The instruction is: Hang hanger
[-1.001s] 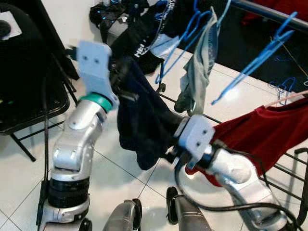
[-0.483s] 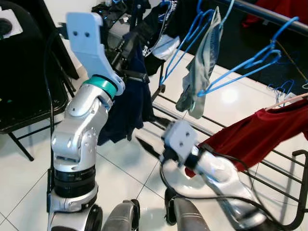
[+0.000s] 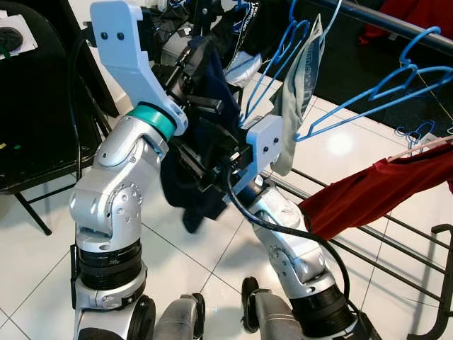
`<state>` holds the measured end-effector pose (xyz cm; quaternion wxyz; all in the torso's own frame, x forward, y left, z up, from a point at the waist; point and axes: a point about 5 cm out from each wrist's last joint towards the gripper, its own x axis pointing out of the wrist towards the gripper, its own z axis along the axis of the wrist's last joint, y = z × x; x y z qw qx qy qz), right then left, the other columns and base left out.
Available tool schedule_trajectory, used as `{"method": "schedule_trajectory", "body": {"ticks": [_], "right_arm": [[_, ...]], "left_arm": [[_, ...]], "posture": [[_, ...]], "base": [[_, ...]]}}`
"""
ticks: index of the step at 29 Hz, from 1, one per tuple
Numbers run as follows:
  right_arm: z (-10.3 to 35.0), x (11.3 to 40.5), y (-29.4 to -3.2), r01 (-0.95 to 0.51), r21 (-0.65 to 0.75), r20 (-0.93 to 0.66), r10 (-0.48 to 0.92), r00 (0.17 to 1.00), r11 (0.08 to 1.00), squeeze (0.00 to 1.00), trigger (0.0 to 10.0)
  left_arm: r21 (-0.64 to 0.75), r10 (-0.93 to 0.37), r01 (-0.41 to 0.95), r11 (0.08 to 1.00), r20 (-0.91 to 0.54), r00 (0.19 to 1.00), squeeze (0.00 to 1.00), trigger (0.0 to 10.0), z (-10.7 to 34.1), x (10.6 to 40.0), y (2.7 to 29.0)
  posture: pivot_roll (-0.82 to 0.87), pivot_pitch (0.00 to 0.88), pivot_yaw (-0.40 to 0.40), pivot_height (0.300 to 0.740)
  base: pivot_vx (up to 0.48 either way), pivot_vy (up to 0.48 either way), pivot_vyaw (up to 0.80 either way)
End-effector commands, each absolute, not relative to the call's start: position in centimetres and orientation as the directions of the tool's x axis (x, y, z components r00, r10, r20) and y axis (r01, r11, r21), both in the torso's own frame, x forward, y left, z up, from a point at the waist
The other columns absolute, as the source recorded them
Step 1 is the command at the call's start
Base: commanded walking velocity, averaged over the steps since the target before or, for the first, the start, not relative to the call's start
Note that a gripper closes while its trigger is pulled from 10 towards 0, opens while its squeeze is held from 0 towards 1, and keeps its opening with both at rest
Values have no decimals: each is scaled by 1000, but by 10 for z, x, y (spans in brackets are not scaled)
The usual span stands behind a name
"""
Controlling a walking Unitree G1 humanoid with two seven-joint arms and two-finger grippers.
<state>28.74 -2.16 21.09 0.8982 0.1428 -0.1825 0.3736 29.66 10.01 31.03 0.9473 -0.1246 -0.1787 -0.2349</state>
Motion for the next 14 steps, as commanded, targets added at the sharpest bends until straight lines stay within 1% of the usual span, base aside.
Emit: {"method": "schedule_trajectory", "body": {"ticks": [1, 4, 7, 8, 9, 10, 12, 14], "right_arm": [[209, 292, -23, -713, 174, 439, 594, 673, 679, 0, 10000], [208, 297, -24, -693, 204, 442, 566, 696, 692, 0, 10000], [208, 297, -24, -693, 204, 442, 566, 696, 692, 0, 10000], [207, 301, -27, -661, 212, 433, 537, 724, 720, 0, 10000], [205, 302, -31, -631, 189, 425, 516, 744, 753, 0, 10000], [205, 302, -31, -631, 189, 425, 516, 744, 753, 0, 10000], [199, 297, -40, -594, 125, 408, 505, 761, 794, 0, 10000], [197, 295, -43, -588, 99, 401, 509, 762, 803, 0, 10000]], "left_arm": [[-131, -428, 528, 839, 440, 790, 0, 10000, 321, 289, 96], [-135, -435, 535, 834, 435, 788, 0, 10000, 322, 288, 95], [-135, -435, 535, 834, 435, 788, 0, 10000, 322, 288, 95], [-136, -438, 537, 833, 433, 788, 0, 10000, 322, 288, 95], [-139, -437, 535, 833, 428, 791, 0, 10000, 321, 288, 95], [-139, -437, 535, 833, 428, 791, 0, 10000, 321, 288, 95], [-145, -438, 536, 832, 421, 794, 0, 10000, 318, 288, 94], [-148, -440, 538, 830, 419, 794, 0, 10000, 318, 288, 94]], "posture": [[-43, 137, 68, 740], [-41, 137, 70, 740], [-41, 137, 70, 740], [-41, 135, 65, 740], [-42, 136, 66, 740], [-42, 136, 66, 740], [-58, 141, 66, 740], [-58, 141, 66, 740]], "base": [[0, 0, 0], [0, 0, 0], [0, 0, 0], [0, 0, 0], [0, 0, 0], [0, 0, 0], [0, 0, 0], [0, 0, 0]]}}
